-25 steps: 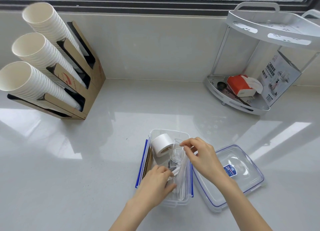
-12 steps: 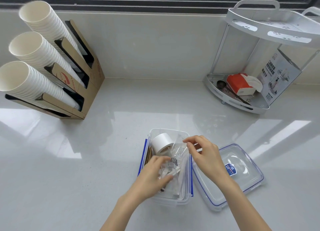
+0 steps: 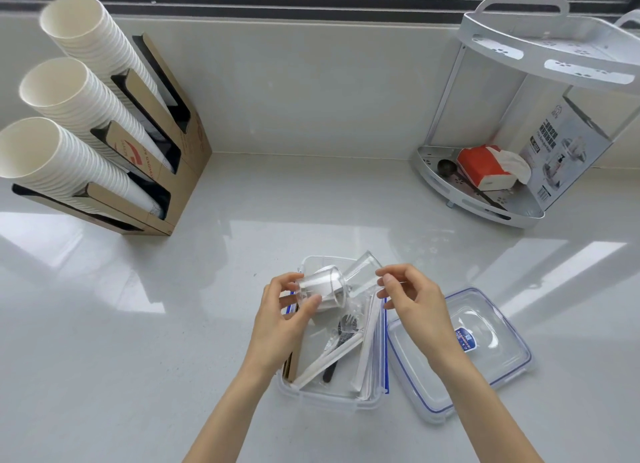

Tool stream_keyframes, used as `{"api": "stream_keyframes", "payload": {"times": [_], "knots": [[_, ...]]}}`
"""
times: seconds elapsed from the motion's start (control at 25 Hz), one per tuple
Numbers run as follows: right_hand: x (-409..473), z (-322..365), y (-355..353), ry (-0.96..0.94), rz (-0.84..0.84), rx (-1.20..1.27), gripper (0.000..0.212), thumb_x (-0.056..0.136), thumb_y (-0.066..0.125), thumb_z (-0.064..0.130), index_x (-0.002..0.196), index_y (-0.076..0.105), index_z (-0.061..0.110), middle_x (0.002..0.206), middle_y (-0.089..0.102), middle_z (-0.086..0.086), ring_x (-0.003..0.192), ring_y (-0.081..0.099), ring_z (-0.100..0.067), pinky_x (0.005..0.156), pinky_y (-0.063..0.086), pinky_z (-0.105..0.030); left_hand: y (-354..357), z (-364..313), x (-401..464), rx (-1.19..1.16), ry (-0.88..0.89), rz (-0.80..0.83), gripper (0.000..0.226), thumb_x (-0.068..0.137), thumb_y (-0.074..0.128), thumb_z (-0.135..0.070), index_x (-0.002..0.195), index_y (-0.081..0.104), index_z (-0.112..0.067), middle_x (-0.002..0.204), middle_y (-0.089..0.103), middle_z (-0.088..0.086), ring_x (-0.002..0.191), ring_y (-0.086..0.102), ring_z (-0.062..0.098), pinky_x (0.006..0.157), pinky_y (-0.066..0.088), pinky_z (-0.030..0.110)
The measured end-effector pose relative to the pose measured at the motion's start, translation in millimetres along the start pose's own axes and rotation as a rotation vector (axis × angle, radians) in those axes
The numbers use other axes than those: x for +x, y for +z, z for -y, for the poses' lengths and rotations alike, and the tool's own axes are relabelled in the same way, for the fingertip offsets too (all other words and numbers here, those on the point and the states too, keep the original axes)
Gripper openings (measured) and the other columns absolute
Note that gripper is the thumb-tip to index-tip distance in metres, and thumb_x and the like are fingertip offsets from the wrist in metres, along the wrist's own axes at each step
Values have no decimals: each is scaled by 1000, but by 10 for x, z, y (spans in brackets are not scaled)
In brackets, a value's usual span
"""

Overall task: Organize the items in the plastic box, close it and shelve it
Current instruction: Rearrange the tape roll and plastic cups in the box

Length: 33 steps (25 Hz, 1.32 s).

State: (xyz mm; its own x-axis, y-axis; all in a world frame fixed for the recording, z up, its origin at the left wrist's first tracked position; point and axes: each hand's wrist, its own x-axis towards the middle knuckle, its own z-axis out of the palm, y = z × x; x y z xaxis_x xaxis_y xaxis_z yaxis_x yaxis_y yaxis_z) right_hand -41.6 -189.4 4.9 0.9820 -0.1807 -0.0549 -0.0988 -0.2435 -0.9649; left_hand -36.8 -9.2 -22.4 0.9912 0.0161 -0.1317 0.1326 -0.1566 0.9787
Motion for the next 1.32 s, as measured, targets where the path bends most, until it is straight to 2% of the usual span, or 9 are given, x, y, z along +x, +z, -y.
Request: {"api": "stream_keyframes", "payload": {"times": [0.16,0.28,0.44,0.64,0.72,0.84,0.92,1.16,1.32], "knots": [[-27,31,146,25,120,84,25,88,50,5,77,62,23,74,62,5,61,57,-2,55,49,-12,91,-13,-32,-51,-20,99,32,79,65,-13,104,46,-21,100,51,-5,83,58,5,60,46,5],[-54,56,212,-27,208,20,23,87,52,7,78,63,25,76,62,11,61,52,2,56,47,-11,124,27,-33,110,44,120,40,79,65,-18,109,43,-32,102,45,-12,78,58,-3,68,46,5],[-35,48,228,-77,326,-116,20,88,53,12,83,63,28,87,62,12,68,54,1,59,45,-8,68,101,-17,280,97,75,43,79,64,-22,118,46,-24,100,43,-21,92,51,6,72,41,6],[124,-86,178,-67,127,-259,26,90,49,15,111,57,27,106,61,4,72,57,-4,64,40,-3,-76,122,27,268,96,-2,37,77,66,-20,106,44,-28,102,48,-21,95,49,-4,69,40,3],[180,-162,173,-59,154,-476,32,90,47,17,122,52,18,118,58,0,73,55,-2,73,38,-10,-93,140,33,262,71,-4,38,77,66,-20,107,44,-27,105,51,-17,96,49,-4,69,40,2],[201,-273,249,16,392,-816,41,90,43,20,131,42,18,136,48,-4,109,55,-23,96,40,-33,-65,181,18,250,38,4,42,77,66,-19,114,45,-21,114,54,-8,104,52,9,71,40,7],[202,-290,291,46,387,-857,40,89,42,20,129,44,21,134,50,-3,119,49,-26,96,40,-37,-46,200,8,247,20,7,45,77,66,-20,117,45,-19,118,55,-5,107,52,12,73,40,11],[154,-245,269,40,293,-711,24,90,43,21,105,62,21,110,66,1,93,60,-23,84,48,-38,-53,224,-7,263,11,4,43,78,66,-21,117,48,-18,118,56,-5,107,52,12,73,41,14],[186,-31,104,-94,212,-609,18,88,49,18,96,65,21,94,68,3,73,57,-16,80,49,-35,-52,223,-11,279,4,-15,39,77,67,-22,111,48,-20,114,56,-4,105,51,13,72,41,16]]}}
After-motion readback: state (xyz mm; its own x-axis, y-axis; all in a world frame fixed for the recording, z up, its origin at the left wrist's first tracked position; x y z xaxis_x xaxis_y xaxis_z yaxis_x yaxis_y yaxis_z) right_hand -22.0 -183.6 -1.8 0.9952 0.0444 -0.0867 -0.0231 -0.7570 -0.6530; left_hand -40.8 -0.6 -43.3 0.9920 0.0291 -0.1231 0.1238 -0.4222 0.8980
